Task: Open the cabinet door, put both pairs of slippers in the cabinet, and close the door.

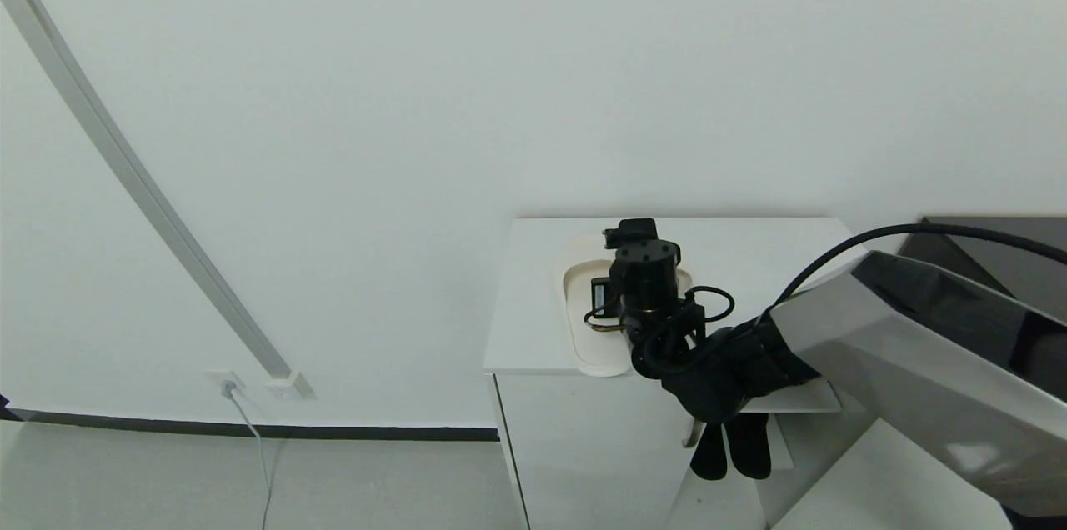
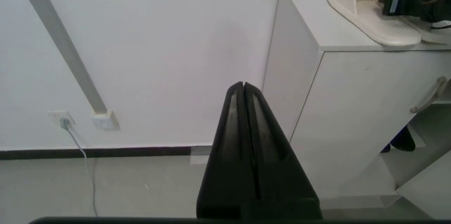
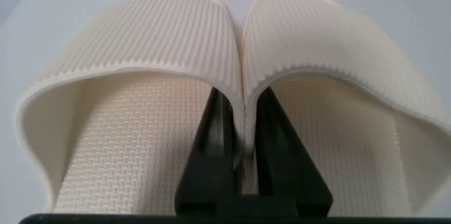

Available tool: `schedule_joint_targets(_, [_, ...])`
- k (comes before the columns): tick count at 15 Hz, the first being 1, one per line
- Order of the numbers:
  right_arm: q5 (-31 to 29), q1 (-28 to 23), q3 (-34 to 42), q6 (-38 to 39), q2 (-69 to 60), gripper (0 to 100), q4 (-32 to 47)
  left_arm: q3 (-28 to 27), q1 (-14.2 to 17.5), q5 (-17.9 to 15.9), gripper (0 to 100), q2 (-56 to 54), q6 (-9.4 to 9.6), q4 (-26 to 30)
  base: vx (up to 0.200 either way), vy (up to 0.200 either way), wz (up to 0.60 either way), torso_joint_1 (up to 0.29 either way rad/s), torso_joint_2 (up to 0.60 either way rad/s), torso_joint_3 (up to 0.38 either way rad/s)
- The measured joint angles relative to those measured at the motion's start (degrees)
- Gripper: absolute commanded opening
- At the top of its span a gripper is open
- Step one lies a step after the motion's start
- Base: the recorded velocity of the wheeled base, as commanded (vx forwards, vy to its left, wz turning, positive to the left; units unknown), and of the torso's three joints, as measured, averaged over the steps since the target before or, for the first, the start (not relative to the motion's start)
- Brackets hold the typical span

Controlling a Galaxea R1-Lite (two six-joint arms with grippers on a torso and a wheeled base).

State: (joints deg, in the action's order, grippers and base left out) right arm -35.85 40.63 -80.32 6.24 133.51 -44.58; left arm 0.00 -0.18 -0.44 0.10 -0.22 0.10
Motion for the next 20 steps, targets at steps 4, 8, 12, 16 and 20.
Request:
schedule_joint_targets(4, [3.69, 1.26, 10.01, -1.13, -10.83, 0, -0.02, 0.0, 0.0, -0.05, 0, 0.0, -0.02, 0.0, 0.0, 0.0, 0.0, 0.0, 0.0, 0.0])
schedule_joint_targets(8, [7.75, 4.44, 23.93, -1.45, -25.8, 0, 0.02, 0.0, 0.0, 0.0, 0, 0.0, 0.0, 0.0, 0.0, 0.0, 0.0, 0.0, 0.0, 0.0])
schedule_joint_targets(12, [14.95, 7.92, 36.8, -3.1, -38.8, 0, -1.67, 0.0, 0.05, -0.02, 0, 0.0, -0.02, 0.0, 0.0, 0.0, 0.0, 0.0, 0.0, 0.0])
schedule_joint_targets(16, [20.75, 8.37, 44.56, -8.78, -40.68, 0, -21.6, 0.0, 0.0, -0.05, 0, 0.0, -0.02, 0.0, 0.0, 0.0, 0.0, 0.0, 0.0, 0.0])
schedule_joint_targets(20, [21.93, 8.24, 46.97, -9.28, -38.97, 0, -20.29, 0.0, 0.0, -0.1, 0, 0.0, 0.0, 0.0, 0.0, 0.0, 0.0, 0.0, 0.0, 0.0])
